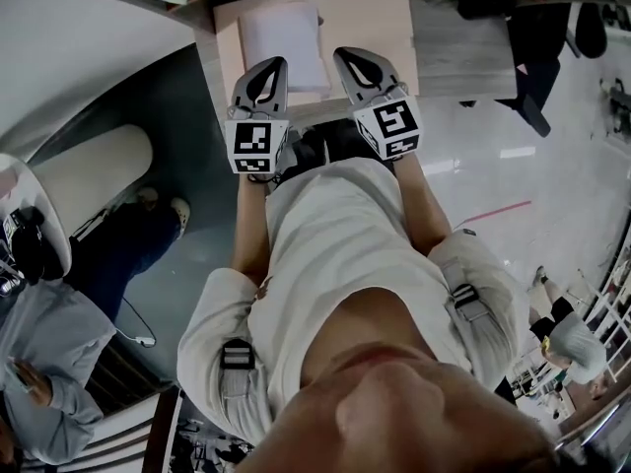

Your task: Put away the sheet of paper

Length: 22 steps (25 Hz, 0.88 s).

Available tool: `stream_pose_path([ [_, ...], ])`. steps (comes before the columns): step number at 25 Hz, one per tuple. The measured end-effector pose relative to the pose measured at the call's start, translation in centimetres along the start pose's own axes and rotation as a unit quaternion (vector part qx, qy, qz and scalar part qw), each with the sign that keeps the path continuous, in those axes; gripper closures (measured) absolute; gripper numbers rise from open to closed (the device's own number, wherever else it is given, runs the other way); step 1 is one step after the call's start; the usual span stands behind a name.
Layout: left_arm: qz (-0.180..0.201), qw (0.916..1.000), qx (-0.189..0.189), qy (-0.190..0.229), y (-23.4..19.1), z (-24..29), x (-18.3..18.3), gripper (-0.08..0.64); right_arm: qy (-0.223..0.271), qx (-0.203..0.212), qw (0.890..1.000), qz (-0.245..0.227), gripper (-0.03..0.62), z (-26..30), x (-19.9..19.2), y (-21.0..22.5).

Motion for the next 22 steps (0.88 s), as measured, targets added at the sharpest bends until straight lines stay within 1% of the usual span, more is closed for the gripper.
stream_pose_path([
  [3,0.005,1.0,-0.001,0.009,0.1,-0.2,0.6,0.538,0.008,-0.001,1.0,-0.007,0.572,-0.5,0.8,-0.1],
  [6,0.006,0.9999,-0.001,0.013,0.2,-0.6,1.1,0.538,0.012,-0.006,1.0,-0.004,0.572,-1.1,1.2,-0.3],
  [15,0.002,0.9997,0.007,0.022,0.6,-0.9,1.8,0.538,0.017,-0.01,1.0,-0.003,0.572,-2.0,1.5,-0.5],
  [22,0.002,0.9997,0.008,0.024,0.7,-1.6,1.6,0.538,0.017,-0.012,1.0,-0.002,0.572,-2.3,1.2,-0.9],
])
Point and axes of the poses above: the fingertips, and each gripper's own axes: z forward along the fingers, y to its right, x out of its top, the point moved 4 cm from there along -z, backward along the fingers, and after that the axes turned 14 degrees about y, right-handed, at the moved point
